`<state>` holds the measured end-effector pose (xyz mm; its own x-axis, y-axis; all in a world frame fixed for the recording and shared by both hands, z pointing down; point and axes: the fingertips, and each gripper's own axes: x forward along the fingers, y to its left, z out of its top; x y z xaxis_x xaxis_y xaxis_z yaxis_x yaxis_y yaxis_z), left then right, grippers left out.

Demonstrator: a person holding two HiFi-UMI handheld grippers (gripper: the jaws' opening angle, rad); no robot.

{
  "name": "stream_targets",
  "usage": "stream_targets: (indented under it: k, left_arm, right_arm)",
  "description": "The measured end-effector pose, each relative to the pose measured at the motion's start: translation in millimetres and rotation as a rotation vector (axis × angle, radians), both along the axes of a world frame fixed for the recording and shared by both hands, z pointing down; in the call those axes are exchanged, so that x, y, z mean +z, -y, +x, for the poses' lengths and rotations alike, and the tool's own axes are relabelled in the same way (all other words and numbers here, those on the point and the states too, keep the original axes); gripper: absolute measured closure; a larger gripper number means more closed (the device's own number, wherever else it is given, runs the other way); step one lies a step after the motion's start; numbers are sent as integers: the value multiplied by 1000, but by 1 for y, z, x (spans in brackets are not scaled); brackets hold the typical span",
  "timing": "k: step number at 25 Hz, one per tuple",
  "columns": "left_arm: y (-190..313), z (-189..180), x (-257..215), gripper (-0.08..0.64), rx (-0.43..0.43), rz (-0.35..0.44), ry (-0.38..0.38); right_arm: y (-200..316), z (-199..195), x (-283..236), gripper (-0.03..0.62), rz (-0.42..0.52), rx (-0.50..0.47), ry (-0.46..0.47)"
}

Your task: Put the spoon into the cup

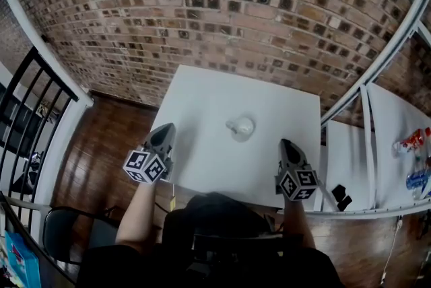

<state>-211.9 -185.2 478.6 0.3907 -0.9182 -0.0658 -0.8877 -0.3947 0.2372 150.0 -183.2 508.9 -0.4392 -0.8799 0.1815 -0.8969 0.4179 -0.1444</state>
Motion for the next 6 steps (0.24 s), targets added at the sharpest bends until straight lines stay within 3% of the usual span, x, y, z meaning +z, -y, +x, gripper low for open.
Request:
stream_targets:
  k: [6]
  left_arm:
    - [1, 3, 2, 558, 4, -5, -5]
  right_arm:
    - [2, 1, -3, 591, -9, 6, 63]
